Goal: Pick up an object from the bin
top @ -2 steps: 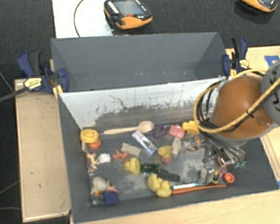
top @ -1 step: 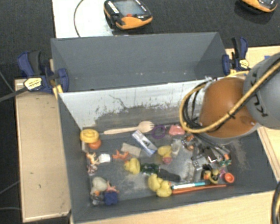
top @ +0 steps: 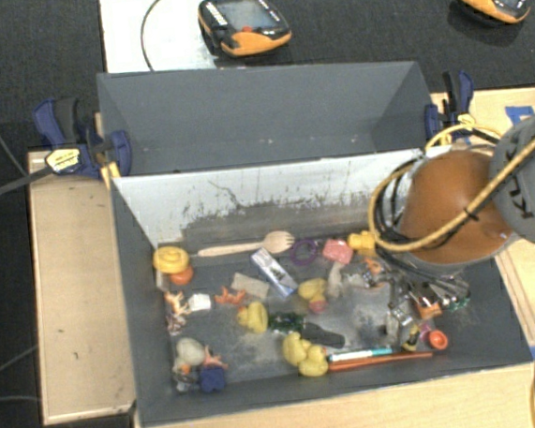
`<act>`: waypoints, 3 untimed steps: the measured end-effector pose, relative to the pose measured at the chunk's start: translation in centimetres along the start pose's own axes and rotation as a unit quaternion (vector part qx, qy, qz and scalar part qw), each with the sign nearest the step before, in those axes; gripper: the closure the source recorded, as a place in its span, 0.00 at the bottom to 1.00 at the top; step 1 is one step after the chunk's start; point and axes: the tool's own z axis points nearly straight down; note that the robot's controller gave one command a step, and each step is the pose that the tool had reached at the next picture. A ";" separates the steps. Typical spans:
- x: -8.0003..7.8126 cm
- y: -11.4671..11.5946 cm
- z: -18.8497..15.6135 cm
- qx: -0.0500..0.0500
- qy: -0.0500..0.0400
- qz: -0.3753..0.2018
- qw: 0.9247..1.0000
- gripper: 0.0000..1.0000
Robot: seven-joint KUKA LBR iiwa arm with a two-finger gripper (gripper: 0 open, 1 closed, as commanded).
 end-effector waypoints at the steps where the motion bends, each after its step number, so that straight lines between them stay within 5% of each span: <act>1: 1.5 -2.1 1.6 -0.001 0.000 0.134 0.991 0.00; 2: 2.5 -6.4 -0.3 0.000 -0.001 0.089 0.996 0.00; 3: 5.3 -8.6 -0.6 -0.002 0.000 0.080 0.997 0.00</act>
Offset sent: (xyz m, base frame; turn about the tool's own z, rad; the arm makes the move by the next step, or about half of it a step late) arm 0.0088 -0.0872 0.0128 0.1479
